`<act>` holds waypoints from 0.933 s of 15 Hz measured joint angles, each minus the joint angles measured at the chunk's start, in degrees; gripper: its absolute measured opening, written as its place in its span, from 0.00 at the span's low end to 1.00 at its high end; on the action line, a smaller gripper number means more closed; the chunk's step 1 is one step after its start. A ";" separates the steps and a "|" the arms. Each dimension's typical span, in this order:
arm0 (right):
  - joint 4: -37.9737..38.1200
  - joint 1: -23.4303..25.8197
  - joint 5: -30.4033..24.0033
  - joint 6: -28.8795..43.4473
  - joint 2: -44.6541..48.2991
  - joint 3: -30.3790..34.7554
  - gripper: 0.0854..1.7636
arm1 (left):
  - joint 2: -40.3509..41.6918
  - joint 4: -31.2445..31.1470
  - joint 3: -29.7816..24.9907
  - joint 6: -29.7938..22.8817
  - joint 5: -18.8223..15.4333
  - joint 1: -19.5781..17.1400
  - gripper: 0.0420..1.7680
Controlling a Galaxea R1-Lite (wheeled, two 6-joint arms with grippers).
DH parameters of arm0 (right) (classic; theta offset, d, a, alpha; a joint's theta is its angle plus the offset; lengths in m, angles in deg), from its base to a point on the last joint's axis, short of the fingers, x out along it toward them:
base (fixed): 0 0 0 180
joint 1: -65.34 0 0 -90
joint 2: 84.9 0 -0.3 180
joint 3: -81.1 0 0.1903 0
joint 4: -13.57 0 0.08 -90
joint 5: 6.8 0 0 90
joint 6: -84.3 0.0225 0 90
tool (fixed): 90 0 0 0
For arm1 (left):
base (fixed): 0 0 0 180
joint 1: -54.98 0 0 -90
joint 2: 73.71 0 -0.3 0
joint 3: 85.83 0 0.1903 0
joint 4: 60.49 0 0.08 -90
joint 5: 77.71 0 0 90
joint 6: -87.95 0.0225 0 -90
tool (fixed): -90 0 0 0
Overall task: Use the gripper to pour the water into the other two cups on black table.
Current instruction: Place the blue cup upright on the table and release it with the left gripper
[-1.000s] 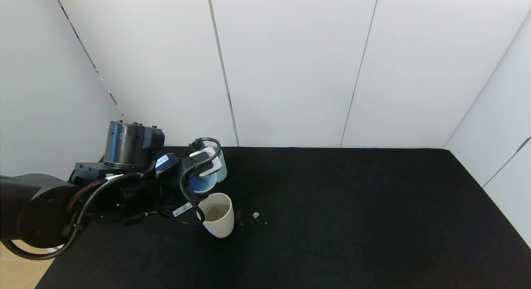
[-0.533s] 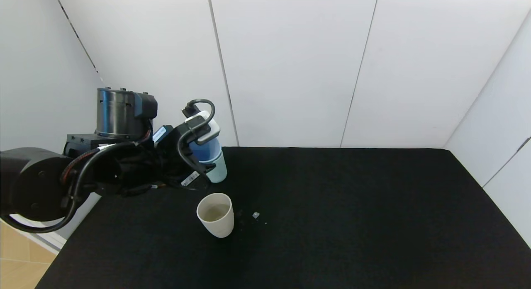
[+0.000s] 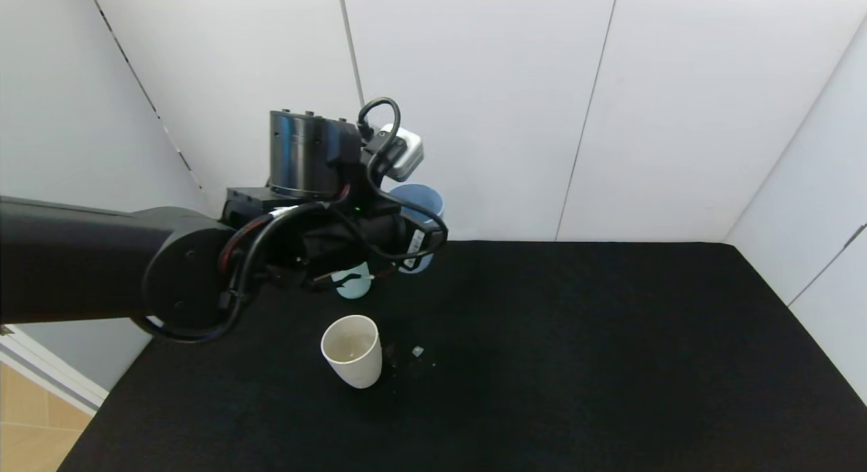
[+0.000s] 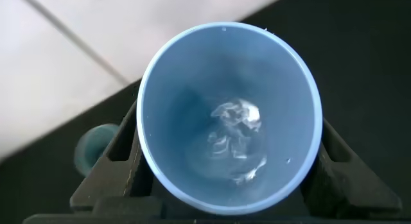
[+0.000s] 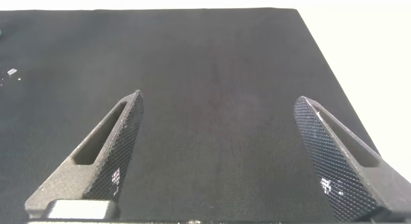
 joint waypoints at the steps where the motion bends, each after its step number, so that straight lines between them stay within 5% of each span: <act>1: 0.00 0.00 0.02 0.00 0.00 0.00 0.97 | -1.76 0.12 2.10 -3.50 0.07 1.27 0.70; 6: 0.00 0.00 0.02 0.00 0.00 0.00 0.97 | -11.48 0.34 11.91 -14.43 0.10 4.72 0.70; 14: 0.00 0.00 0.00 -0.01 0.00 0.00 0.97 | -28.33 0.50 26.60 -18.81 2.23 8.55 0.70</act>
